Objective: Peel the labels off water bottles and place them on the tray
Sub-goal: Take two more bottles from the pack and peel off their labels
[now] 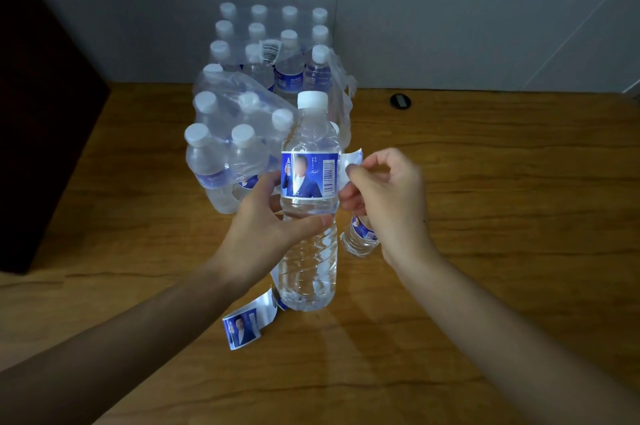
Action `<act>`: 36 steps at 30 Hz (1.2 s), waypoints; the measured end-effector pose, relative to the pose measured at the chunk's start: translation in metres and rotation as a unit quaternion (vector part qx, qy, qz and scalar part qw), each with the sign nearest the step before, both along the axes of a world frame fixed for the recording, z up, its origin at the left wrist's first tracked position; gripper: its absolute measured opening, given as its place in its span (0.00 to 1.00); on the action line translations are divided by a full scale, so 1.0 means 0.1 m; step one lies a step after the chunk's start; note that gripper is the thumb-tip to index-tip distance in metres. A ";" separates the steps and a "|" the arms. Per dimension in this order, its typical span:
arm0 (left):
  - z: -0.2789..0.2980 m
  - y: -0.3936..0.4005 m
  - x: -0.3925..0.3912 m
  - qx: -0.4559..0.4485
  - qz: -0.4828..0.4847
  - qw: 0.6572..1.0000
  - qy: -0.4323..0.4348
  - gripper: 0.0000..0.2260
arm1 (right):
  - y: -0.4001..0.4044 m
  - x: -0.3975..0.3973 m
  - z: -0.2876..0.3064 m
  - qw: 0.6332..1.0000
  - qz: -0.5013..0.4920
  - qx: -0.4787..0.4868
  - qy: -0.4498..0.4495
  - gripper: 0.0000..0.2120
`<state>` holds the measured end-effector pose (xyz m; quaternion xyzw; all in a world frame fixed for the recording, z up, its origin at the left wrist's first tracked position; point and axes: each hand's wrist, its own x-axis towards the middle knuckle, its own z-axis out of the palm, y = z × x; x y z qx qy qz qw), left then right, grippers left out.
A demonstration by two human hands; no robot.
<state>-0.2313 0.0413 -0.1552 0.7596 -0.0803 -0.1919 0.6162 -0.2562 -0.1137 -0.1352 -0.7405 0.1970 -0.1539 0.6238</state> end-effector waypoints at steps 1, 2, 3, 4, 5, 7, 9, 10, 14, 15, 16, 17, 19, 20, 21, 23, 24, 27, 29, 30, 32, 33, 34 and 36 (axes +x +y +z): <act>-0.01 0.00 0.00 0.001 -0.001 1.000 -0.003 0.29 | -0.01 0.00 -0.01 1.000 0.002 -0.001 -0.004 0.04; -0.01 0.00 -0.01 0.002 -0.001 1.000 -0.005 0.29 | -0.01 0.01 -0.03 1.000 0.011 -0.002 -0.007 0.03; -0.01 0.00 -0.01 0.004 -0.001 1.000 -0.006 0.29 | -0.01 0.00 -0.05 1.000 0.025 -0.001 -0.007 0.02; -0.01 0.00 0.00 0.005 0.000 1.000 -0.007 0.29 | 0.00 -0.01 -0.06 0.999 0.046 0.007 -0.001 0.01; -0.01 0.00 0.00 0.005 0.001 1.000 -0.009 0.29 | 0.02 -0.02 -0.08 0.997 0.069 0.022 0.009 0.04; -0.01 -0.01 0.00 -0.004 0.007 1.000 -0.010 0.28 | 0.04 -0.04 -0.10 0.990 0.126 0.061 0.023 0.13; 0.01 -0.02 0.00 -0.012 0.011 1.000 -0.016 0.28 | 0.06 -0.06 -0.12 0.982 0.177 0.063 0.033 0.23; 0.03 -0.03 0.00 -0.013 0.010 1.000 -0.022 0.28 | 0.07 -0.06 -0.14 0.979 0.194 0.052 0.043 0.27; 0.06 -0.04 -0.03 -0.014 -0.002 0.999 -0.047 0.25 | 0.07 -0.03 -0.15 0.980 0.189 0.026 0.063 0.34; 0.06 -0.04 -0.04 -0.019 -0.009 0.999 -0.047 0.25 | 0.06 -0.02 -0.15 0.980 0.187 0.025 0.067 0.35; 0.06 -0.04 -0.05 -0.027 -0.019 0.999 -0.042 0.27 | 0.05 -0.01 -0.14 0.980 0.187 0.025 0.068 0.37; 0.07 -0.03 -0.06 -0.037 -0.030 0.998 -0.033 0.29 | 0.03 0.00 -0.14 0.980 0.189 0.024 0.064 0.37; 0.10 -0.02 -0.06 -0.059 -0.056 0.997 -0.005 0.32 | -0.02 0.02 -0.13 0.980 0.189 0.025 0.049 0.34; 0.13 0.00 -0.04 -0.066 -0.070 0.995 0.010 0.33 | -0.04 0.02 -0.12 0.981 0.185 0.033 0.043 0.33; 0.17 0.02 -0.02 -0.068 -0.077 0.994 0.023 0.34 | -0.07 0.02 -0.12 0.982 0.180 0.044 0.038 0.32; 0.25 0.08 0.05 -0.044 -0.061 0.997 0.027 0.36 | -0.13 0.01 -0.11 0.980 0.184 0.067 0.034 0.31; 0.28 0.12 0.10 -0.022 -0.047 0.999 0.008 0.38 | -0.16 0.00 -0.11 0.978 0.195 0.071 0.034 0.30; 0.38 0.16 0.24 -0.002 -0.060 0.997 -0.044 0.39 | -0.22 -0.05 -0.06 0.967 0.239 0.074 0.037 0.29; 0.42 0.15 0.32 -0.033 -0.108 0.993 -0.020 0.38 | -0.24 -0.07 -0.05 0.956 0.269 0.107 0.037 0.30; 0.43 0.14 0.34 -0.052 -0.134 0.990 -0.004 0.36 | -0.26 -0.08 -0.04 0.950 0.282 0.127 0.037 0.31; 0.46 0.12 0.35 -0.072 -0.173 0.982 0.002 0.29 | -0.29 -0.10 -0.02 0.940 0.299 0.159 0.040 0.30; 0.46 0.12 0.35 -0.073 -0.178 0.981 -0.003 0.25 | -0.30 -0.10 -0.01 0.936 0.306 0.170 0.039 0.29; 0.46 0.12 0.34 -0.072 -0.176 0.982 -0.006 0.23 | -0.32 -0.11 0.00 0.933 0.310 0.179 0.037 0.28; 0.44 0.15 0.36 -0.056 -0.166 0.984 -0.010 0.22 | -0.35 -0.11 0.00 0.930 0.312 0.193 0.035 0.28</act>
